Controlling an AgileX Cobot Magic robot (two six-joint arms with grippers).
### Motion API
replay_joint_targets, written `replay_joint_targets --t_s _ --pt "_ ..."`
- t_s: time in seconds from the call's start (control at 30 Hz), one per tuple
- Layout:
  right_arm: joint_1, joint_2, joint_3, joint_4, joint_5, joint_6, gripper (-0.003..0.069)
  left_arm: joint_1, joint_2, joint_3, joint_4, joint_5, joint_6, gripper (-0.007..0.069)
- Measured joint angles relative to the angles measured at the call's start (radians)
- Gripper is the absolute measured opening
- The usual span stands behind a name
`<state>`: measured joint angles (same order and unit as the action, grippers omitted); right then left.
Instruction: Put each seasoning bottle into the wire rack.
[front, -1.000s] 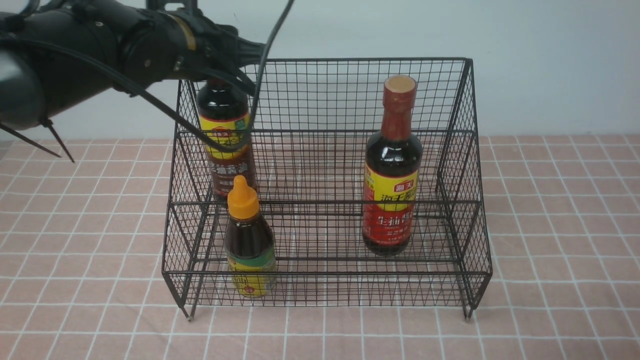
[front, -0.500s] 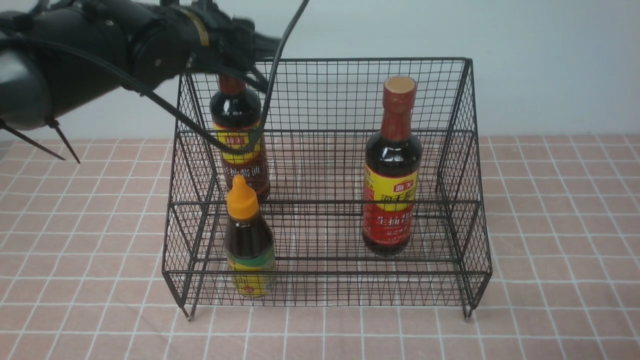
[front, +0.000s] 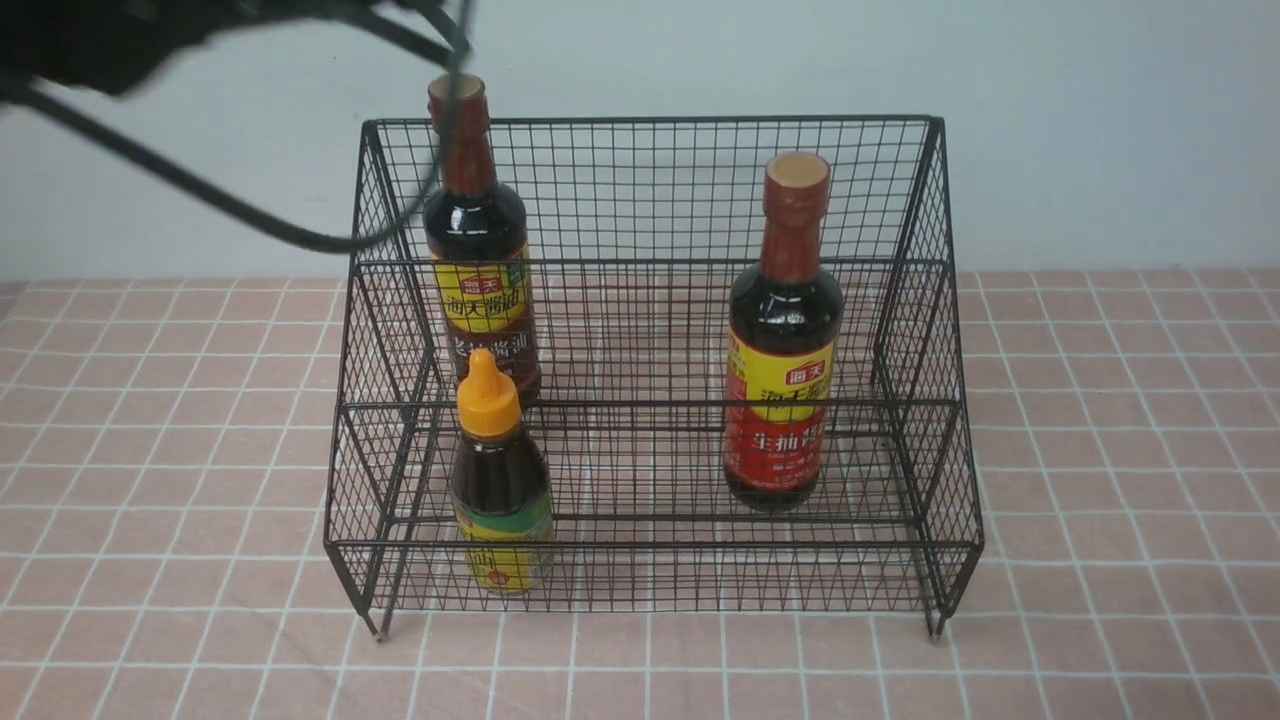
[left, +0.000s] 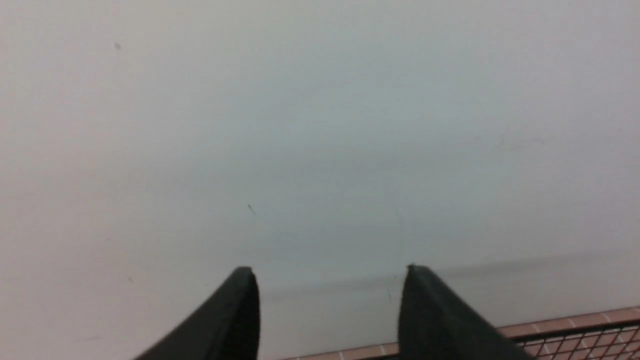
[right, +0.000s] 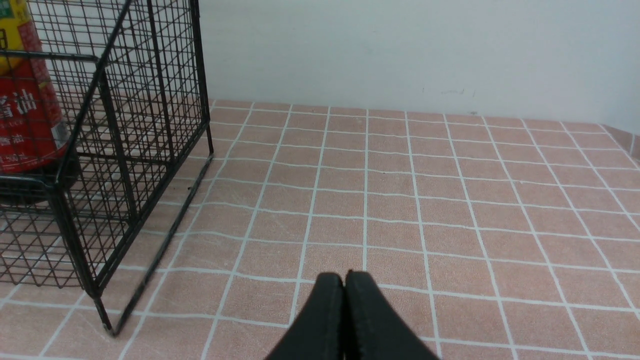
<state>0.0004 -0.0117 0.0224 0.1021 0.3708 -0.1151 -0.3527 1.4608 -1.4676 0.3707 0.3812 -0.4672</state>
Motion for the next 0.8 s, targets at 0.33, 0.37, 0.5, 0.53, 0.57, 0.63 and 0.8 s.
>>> replay_joint_targets --t_s 0.33,0.37,0.5,0.53,0.57,0.63,0.8 --pt "0.000 0.000 0.000 0.000 0.000 0.000 -0.0015 0.000 -0.344 -0.002 -0.078 0.497 0.177 -0.0007" --pt "0.000 0.000 0.000 0.000 0.000 0.000 -0.0015 0.000 -0.372 -0.002 -0.100 0.561 0.218 -0.0007" --pt "0.000 0.000 0.000 0.000 0.000 0.000 -0.0015 0.000 -0.452 -0.005 -0.172 0.724 0.305 -0.0007" --pt "0.000 0.000 0.000 0.000 0.000 0.000 -0.0015 0.000 -0.469 -0.004 -0.183 0.762 0.321 -0.0007" --pt "0.000 0.000 0.000 0.000 0.000 0.000 -0.0015 0.000 -0.491 -0.005 -0.191 0.818 0.339 -0.0007" --pt "0.000 0.000 0.000 0.000 0.000 0.000 -0.0015 0.000 -0.511 -0.005 -0.197 0.862 0.348 -0.0007" --pt "0.000 0.000 0.000 0.000 0.000 0.000 -0.0015 0.000 -0.542 -0.008 -0.205 0.897 0.353 -0.0007"
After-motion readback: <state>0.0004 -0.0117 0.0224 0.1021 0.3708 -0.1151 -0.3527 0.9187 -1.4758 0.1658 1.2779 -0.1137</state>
